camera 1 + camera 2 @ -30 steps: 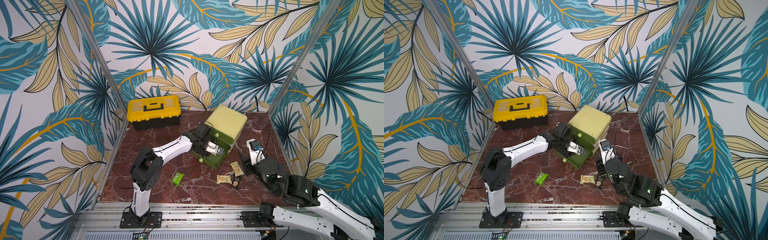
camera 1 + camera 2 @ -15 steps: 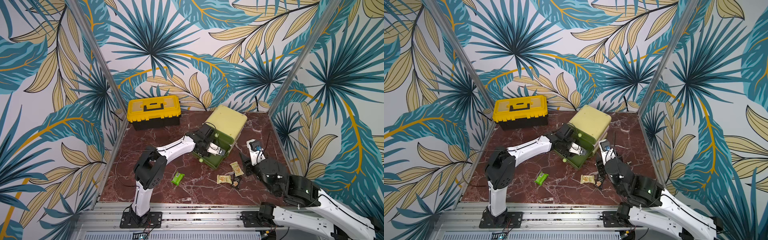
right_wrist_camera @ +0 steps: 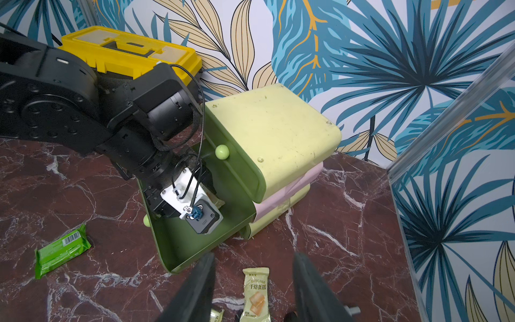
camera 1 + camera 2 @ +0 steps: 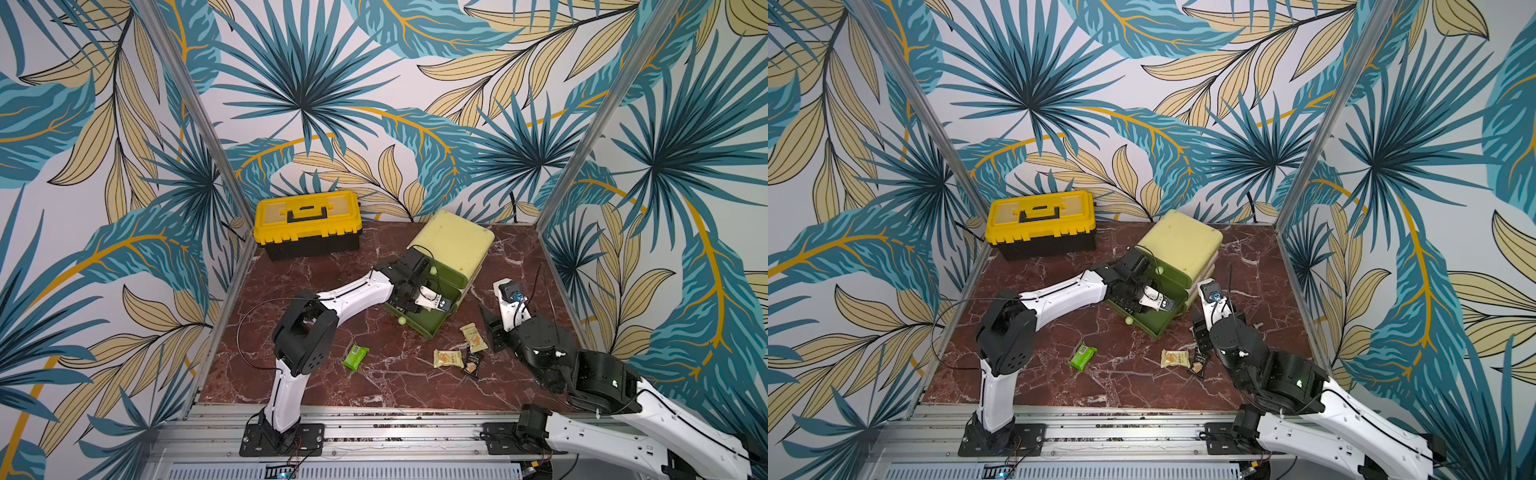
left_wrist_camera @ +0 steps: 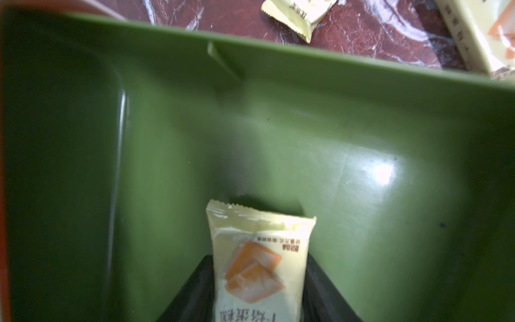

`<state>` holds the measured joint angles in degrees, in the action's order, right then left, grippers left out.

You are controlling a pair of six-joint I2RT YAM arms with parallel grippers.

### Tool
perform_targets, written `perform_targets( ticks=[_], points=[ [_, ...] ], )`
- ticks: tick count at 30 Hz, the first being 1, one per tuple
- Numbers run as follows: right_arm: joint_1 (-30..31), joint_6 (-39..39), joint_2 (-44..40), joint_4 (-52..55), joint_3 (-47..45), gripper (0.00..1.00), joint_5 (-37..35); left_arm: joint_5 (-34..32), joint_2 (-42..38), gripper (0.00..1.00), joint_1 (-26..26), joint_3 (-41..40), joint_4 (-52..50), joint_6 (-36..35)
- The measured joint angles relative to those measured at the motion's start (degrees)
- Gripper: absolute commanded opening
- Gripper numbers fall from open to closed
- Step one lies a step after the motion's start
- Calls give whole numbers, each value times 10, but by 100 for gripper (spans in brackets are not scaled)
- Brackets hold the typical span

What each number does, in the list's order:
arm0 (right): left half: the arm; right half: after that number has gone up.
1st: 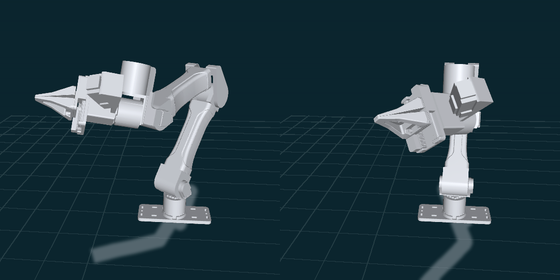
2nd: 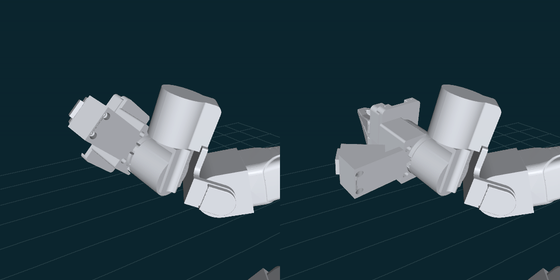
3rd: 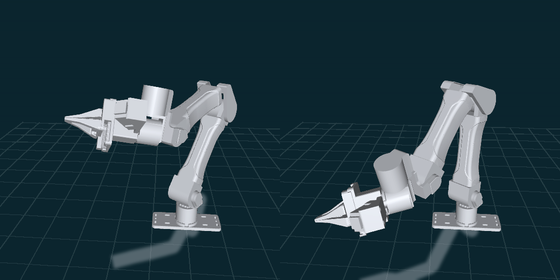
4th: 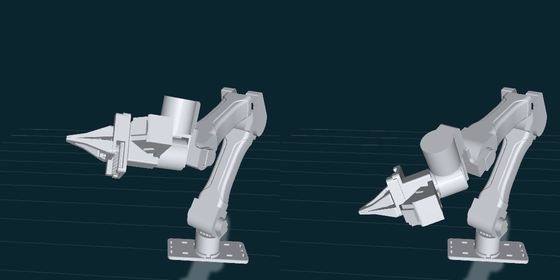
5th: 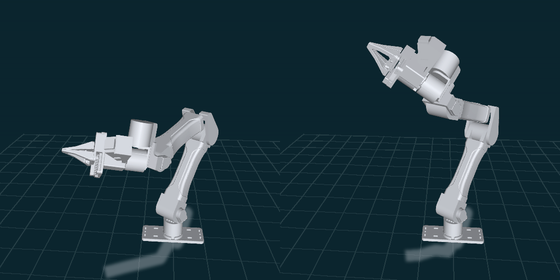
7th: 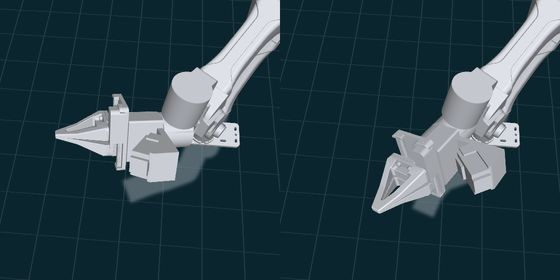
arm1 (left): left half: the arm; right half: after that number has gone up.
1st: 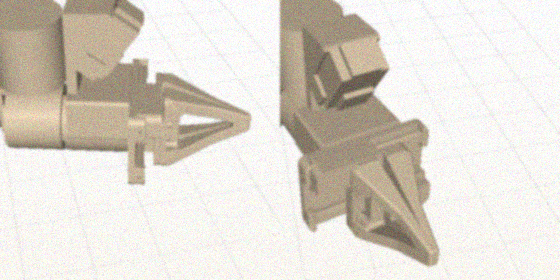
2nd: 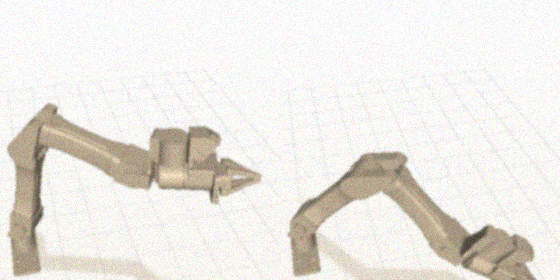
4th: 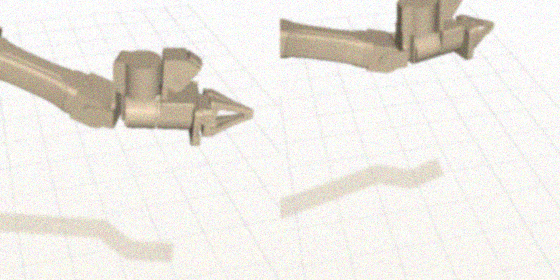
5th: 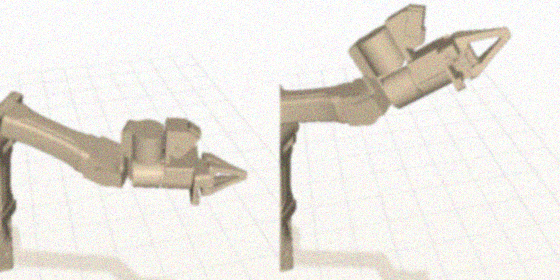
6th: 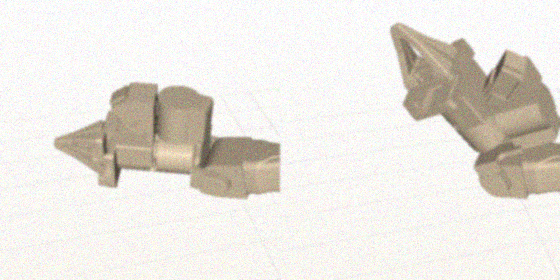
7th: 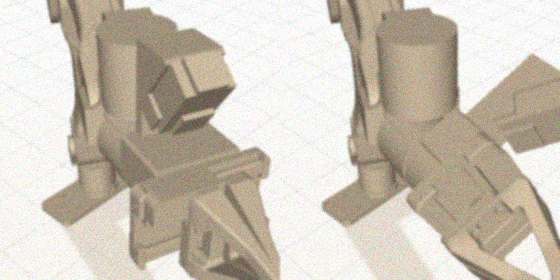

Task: Take the cookies out of the drawer
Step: Pick up the cookie from the drawer, then place the cookie at the center of the board.

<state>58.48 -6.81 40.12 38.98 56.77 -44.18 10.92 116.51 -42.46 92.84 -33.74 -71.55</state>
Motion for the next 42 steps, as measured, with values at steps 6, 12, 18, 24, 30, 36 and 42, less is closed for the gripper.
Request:
perform_targets(
  ticks=[6, 12, 18, 24, 30, 36, 42],
  points=[
    [0, 2, 0, 0, 0, 48, 0, 0, 2, 43, 0, 2, -2, 2],
    [0, 4, 0, 0, 0, 48, 0, 0, 2, 43, 0, 2, -2, 3],
    [0, 4, 0, 0, 0, 48, 0, -2, 0, 43, -5, 2, -1, 11],
    [0, 4, 0, 0, 0, 48, 0, -9, -15, 42, -15, 2, -6, 24],
    [0, 4, 0, 0, 0, 48, -2, -16, -59, 42, -21, 2, -20, 40],
    [0, 4, 1, 0, 0, 48, -4, -17, -94, 41, -21, 2, -22, 61],
    [0, 8, 1, 1, 0, 48, -6, -32, -141, 41, -21, -17, -23, 111]
  ],
)
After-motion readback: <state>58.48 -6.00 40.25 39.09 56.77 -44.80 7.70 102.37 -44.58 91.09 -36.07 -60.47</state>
